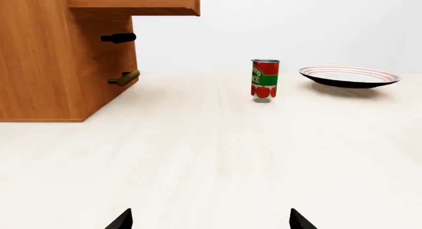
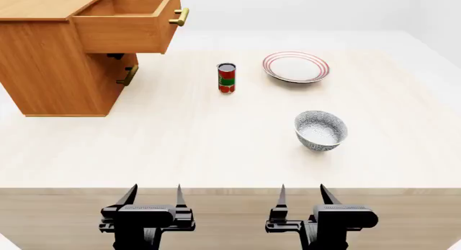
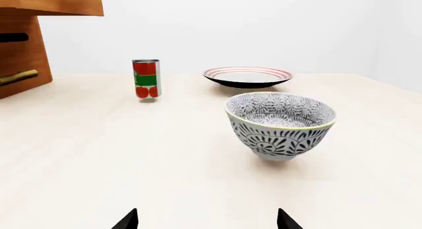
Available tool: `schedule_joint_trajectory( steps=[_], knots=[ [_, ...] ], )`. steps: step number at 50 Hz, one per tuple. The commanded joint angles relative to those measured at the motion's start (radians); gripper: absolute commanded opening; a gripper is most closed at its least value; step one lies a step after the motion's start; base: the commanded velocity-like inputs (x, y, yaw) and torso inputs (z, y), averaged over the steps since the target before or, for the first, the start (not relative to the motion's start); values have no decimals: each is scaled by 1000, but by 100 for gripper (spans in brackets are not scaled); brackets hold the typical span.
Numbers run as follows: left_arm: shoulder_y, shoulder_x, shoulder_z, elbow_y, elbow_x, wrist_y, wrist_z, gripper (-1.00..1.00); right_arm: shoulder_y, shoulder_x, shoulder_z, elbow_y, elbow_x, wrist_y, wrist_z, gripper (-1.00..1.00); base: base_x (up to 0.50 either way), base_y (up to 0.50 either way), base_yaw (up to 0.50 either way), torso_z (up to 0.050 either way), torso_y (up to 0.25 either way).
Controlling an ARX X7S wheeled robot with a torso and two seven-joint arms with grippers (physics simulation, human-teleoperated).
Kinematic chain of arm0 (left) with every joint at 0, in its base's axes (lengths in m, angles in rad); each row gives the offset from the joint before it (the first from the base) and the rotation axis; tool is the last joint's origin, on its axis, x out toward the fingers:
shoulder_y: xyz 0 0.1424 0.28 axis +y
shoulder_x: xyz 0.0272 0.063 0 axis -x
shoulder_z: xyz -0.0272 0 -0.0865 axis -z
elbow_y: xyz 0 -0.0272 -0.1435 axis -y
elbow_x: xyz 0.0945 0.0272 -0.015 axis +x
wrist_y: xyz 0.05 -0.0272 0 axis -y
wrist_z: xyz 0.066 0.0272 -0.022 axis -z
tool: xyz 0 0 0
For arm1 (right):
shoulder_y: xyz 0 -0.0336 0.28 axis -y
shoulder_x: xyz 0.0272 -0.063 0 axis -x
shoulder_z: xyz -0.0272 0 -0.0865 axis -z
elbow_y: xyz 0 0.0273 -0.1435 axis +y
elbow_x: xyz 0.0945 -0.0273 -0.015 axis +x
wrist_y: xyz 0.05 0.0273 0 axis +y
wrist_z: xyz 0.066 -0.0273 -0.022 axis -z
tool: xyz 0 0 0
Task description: Put the bowl in the top drawer of the cabinet.
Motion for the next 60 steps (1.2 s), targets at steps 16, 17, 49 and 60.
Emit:
schedule_joint_trajectory(
  steps=[16,17,49,60],
  knots=[
    [-12,-55,65,-21,-51,0,-59,100,-34,63,-59,17,68,-41,43,100,0,261,0,0,0],
    [-13,-57,67,-22,-53,0,-60,100,-34,64,-61,18,70,-41,45,100,0,500,0,0,0],
    [8,-110,106,80,-106,-53,-102,100,-23,105,-105,-34,116,23,90,100,0,440,0,0,0],
    [53,-197,83,575,-241,-406,-98,100,9,169,-81,-512,210,462,141,100,0,0,0,0,0]
  ],
)
